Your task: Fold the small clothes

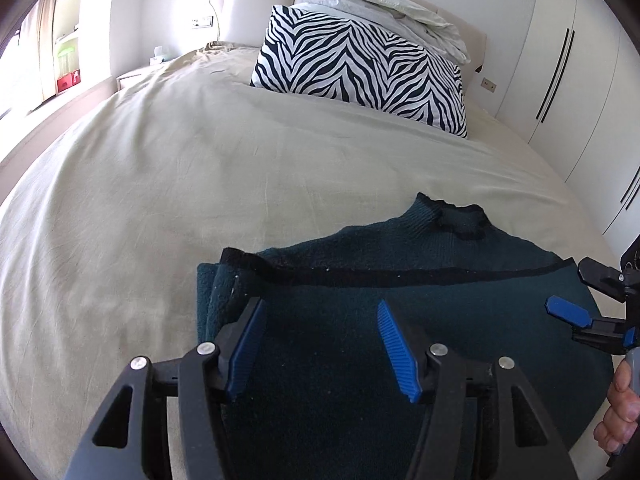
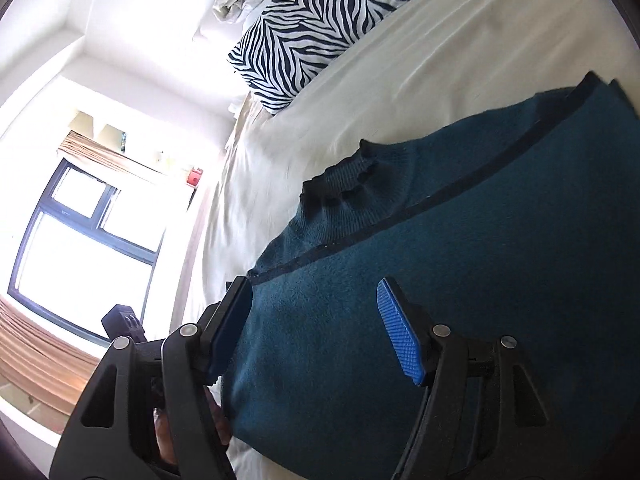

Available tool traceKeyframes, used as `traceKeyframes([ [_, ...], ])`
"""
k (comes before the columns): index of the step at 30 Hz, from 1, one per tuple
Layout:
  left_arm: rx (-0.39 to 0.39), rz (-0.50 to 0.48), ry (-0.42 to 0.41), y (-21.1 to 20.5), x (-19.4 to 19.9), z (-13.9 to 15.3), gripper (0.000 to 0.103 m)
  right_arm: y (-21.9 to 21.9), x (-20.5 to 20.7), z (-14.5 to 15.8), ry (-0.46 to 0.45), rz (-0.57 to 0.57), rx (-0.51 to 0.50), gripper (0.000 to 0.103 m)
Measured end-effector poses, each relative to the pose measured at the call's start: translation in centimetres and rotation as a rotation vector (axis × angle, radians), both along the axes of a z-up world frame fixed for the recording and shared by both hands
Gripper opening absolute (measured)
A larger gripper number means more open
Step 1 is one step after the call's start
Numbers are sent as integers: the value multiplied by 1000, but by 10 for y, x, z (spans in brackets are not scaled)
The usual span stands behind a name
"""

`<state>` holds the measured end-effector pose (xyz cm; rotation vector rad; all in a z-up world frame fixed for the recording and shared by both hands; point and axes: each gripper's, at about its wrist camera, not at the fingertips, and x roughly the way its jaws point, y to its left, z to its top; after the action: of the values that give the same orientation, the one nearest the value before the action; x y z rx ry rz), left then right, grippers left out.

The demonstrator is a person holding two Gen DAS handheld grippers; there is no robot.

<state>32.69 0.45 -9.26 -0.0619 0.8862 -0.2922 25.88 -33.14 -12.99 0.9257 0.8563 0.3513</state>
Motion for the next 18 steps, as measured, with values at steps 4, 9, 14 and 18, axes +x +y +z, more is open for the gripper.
traceKeyframes([
  [4, -76, -17, 6, 18, 1, -21, 61, 9, 28, -32, 38, -17, 15, 43],
  [9, -81, -25, 8, 16, 4, -23, 62, -58, 20, -47, -16, -177, 165, 29],
  [14, -54, -48, -4, 8, 4, -24, 71, -133, -17, -52, -48, -405, 176, 22],
  [18, -34, -66, -11, 2, 5, -24, 77, -158, -53, -46, -33, -524, 91, 22],
])
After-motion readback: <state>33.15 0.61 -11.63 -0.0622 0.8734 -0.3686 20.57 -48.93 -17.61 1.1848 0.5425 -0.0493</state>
